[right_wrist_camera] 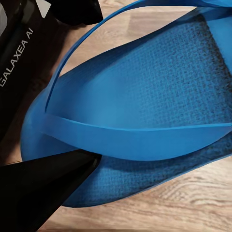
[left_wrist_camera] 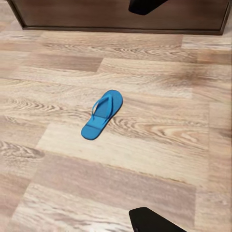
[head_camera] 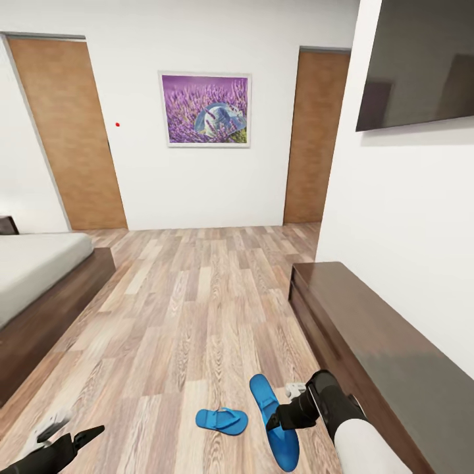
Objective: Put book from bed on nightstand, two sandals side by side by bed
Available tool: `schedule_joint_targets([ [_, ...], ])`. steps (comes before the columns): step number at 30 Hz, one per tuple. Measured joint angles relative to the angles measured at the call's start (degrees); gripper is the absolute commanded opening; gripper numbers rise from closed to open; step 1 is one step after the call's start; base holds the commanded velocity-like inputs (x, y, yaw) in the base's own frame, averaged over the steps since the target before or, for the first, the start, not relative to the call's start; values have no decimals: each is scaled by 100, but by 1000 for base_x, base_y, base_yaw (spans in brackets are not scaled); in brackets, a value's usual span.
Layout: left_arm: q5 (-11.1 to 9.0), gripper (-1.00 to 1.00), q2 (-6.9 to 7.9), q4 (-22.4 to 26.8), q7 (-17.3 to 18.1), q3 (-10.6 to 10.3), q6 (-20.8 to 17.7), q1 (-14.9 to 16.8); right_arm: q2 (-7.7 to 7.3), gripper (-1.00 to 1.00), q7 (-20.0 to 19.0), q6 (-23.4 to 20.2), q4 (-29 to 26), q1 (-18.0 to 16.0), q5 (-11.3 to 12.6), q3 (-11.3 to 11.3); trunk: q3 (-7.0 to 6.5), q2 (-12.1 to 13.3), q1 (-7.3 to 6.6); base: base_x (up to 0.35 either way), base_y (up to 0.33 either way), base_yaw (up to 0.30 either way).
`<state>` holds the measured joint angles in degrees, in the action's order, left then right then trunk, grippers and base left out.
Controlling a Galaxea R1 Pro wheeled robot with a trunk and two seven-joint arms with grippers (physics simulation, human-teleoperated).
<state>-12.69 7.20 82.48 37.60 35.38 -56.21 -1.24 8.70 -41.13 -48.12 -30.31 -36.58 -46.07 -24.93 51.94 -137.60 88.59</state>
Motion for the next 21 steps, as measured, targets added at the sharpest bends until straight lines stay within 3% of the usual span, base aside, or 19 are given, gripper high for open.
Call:
schedule_joint_targets([
  [14,-9,100,0,0,8,0,0,0,-6,-100,-1,0,0,2,0,0,0,0,0,122,-116,172],
  [21,-9,100,0,0,11,0,0,0,-15,-100,-2,0,0,0,3,0,0,0,0,122,-115,56],
])
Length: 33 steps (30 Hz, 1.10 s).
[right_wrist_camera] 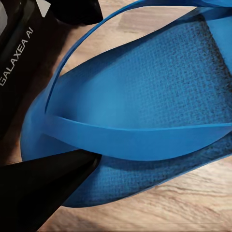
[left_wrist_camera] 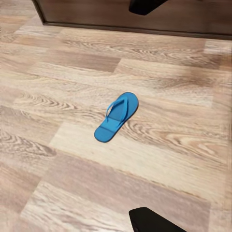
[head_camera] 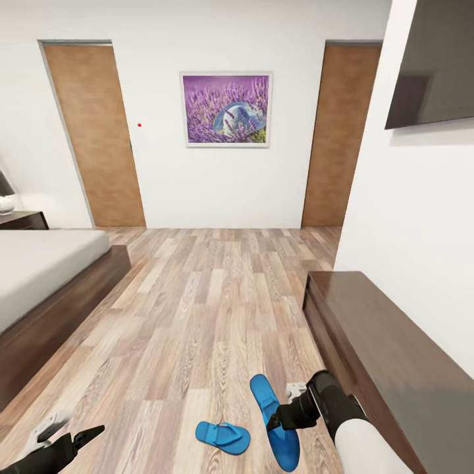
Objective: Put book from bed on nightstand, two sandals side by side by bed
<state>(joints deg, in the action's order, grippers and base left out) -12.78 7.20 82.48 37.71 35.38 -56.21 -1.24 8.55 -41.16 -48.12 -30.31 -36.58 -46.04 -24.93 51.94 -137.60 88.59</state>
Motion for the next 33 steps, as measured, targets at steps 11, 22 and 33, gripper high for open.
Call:
schedule_joint_targets([
  [11,3,100,0,1,-19,0,8,0,-18,-100,-5,2,0,5,9,-14,0,0,1,54,-50,5],
  [22,3,100,0,1,-25,0,9,0,-20,-100,-3,2,8,6,9,-30,0,0,1,3,-2,0],
  [33,5,100,2,1,-26,-8,9,0,-12,-100,-9,10,3,7,18,-425,0,0,1,0,0,0],
])
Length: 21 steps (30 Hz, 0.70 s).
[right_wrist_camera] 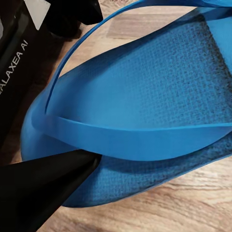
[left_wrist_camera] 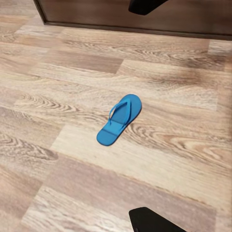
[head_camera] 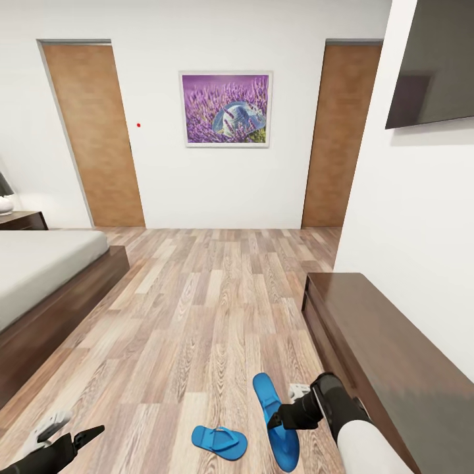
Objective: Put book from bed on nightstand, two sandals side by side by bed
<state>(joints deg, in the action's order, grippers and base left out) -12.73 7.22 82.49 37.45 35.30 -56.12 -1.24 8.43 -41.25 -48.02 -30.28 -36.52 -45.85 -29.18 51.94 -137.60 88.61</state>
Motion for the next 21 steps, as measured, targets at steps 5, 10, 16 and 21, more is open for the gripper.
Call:
schedule_joint_targets([
  [5,18,100,7,0,-10,4,13,0,0,-100,0,0,-12,0,3,-30,0,0,0,0,0,0],
  [10,25,100,16,-72,-14,6,129,0,0,-100,7,73,-40,0,4,-54,0,0,0,0,0,0],
  [16,26,100,33,-349,-8,10,203,1,8,-100,13,242,-45,0,-1,-58,0,0,0,0,0,0],
  [21,32,100,40,-580,-74,-112,412,30,16,-100,5,346,-26,0,165,-66,0,0,0,0,0,0],
])
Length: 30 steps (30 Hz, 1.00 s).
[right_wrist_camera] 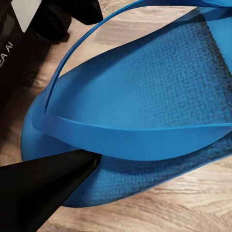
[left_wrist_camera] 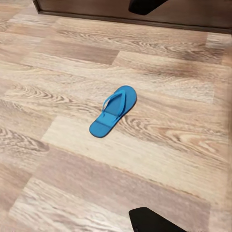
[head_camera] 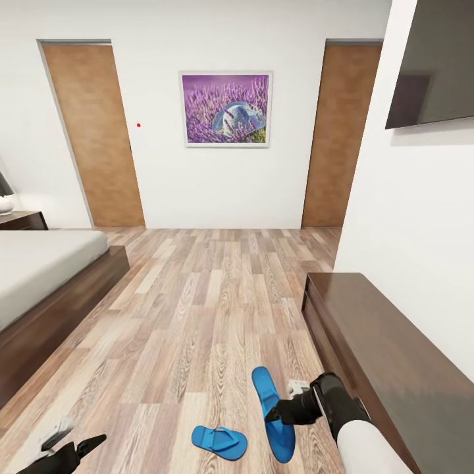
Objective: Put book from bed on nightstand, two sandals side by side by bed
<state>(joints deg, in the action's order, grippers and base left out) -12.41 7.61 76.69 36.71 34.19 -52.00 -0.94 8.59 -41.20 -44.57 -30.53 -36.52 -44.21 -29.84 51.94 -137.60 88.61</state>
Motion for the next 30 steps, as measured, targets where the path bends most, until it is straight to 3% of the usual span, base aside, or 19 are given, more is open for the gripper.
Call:
schedule_joint_targets([
  [4,37,100,40,40,-219,-436,73,292,-15,-100,5,160,2,0,226,9,-1,0,0,0,0,0],
  [5,110,100,100,54,-372,-707,84,485,-27,-100,8,225,3,0,277,5,-2,1,0,0,0,0],
  [7,270,100,172,63,-555,-1022,102,697,-45,-100,10,282,5,0,308,-14,-2,1,0,0,0,0],
  [8,423,100,221,83,-730,-1332,114,873,-63,-100,10,321,5,0,332,-53,-2,1,0,0,0,0],
  [14,1042,100,323,88,-1227,-2319,80,1635,-61,-100,6,376,19,1,393,-327,-2,1,0,0,0,0],
  [19,1663,100,354,-298,-1320,-3061,51,2194,-62,-100,6,373,23,1,396,-402,-1,1,0,0,0,0],
  [20,1851,100,371,-527,-1291,-3360,57,2384,-66,-100,6,371,24,1,395,-408,-2,1,1,0,0,0],
  [23,2161,100,414,-922,-1096,-3915,80,2738,-71,-100,5,364,24,1,397,-402,-1,1,0,0,0,0],
  [24,2321,100,459,-1242,-862,-4314,123,3000,-77,-100,6,361,25,1,393,-396,-2,1,0,0,0,0],
  [25,2406,100,486,-1439,-705,-4523,173,3149,-79,-100,5,358,25,1,392,-394,-2,1,0,0,0,0],
  [27,2686,100,535,-2304,41,-5299,643,3746,-85,-100,5,347,25,1,388,-392,-2,1,0,0,0,0],
  [28,2776,100,536,-2546,255,-5489,839,3903,-87,-100,6,343,25,1,389,-395,-2,1,0,0,0,0],
  [30,3246,100,504,-3437,998,-6106,1669,4455,-91,-100,6,341,25,1,383,-403,-2,1,0,0,0,0],
])
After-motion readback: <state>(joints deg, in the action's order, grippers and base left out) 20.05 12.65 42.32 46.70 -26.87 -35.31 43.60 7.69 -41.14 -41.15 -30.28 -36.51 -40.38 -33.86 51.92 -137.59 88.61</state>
